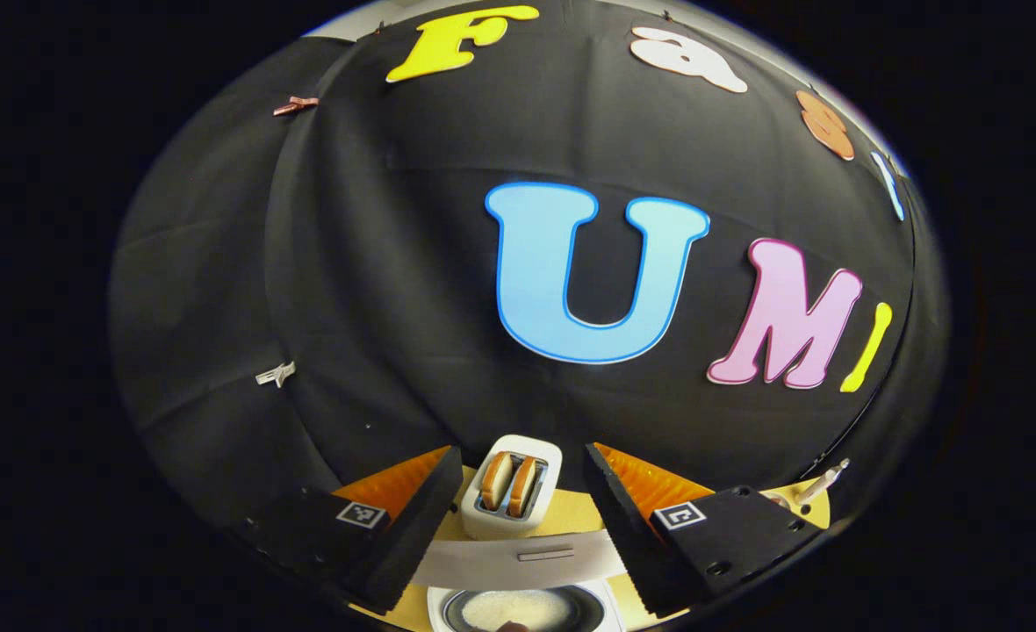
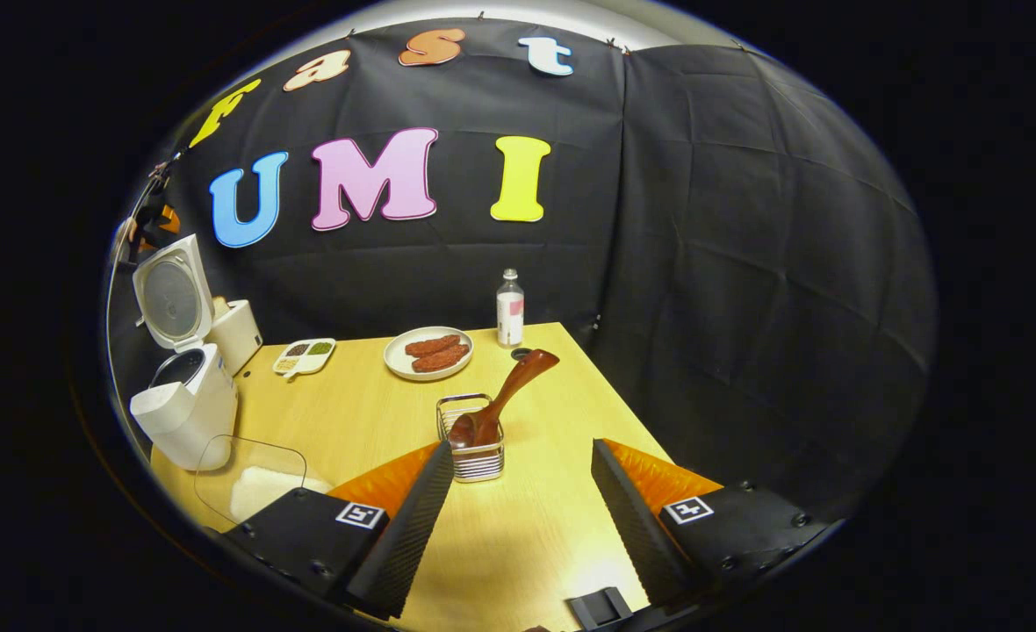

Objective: Close the left gripper, press the button to open the rice cooker; take a wooden spoon from the chopstick holder with the right hand, scoop a spoonful of rice and pour it into the rice cooker, then put the wooden spoon back into the chopstick holder.

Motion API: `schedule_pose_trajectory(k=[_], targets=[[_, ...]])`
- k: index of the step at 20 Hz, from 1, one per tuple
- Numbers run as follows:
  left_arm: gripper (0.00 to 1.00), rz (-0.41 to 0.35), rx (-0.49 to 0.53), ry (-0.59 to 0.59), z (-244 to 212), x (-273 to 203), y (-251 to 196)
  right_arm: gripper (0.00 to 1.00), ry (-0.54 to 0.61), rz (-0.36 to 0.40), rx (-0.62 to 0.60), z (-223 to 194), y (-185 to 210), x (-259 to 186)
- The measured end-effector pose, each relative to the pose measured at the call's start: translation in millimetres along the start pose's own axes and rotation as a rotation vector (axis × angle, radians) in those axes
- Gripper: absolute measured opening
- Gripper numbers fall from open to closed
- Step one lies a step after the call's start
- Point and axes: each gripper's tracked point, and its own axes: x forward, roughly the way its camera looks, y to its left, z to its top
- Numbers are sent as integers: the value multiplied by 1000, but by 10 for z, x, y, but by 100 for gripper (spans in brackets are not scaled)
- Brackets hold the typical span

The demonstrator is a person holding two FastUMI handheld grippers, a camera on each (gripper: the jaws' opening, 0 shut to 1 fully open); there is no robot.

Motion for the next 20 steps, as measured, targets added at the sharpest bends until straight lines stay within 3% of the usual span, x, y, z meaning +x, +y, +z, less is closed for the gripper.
schedule_pose_trajectory(k=[7,14,20], targets=[[98,-10,10,120,-374,142,-58,99,5,58,0,-53,319,-8],[98,-28,6,191,-722,-298,-142,100,6,130,25,-134,624,-18],[98,-42,13,184,-1333,-808,-241,100,1,195,16,-174,877,-104]])
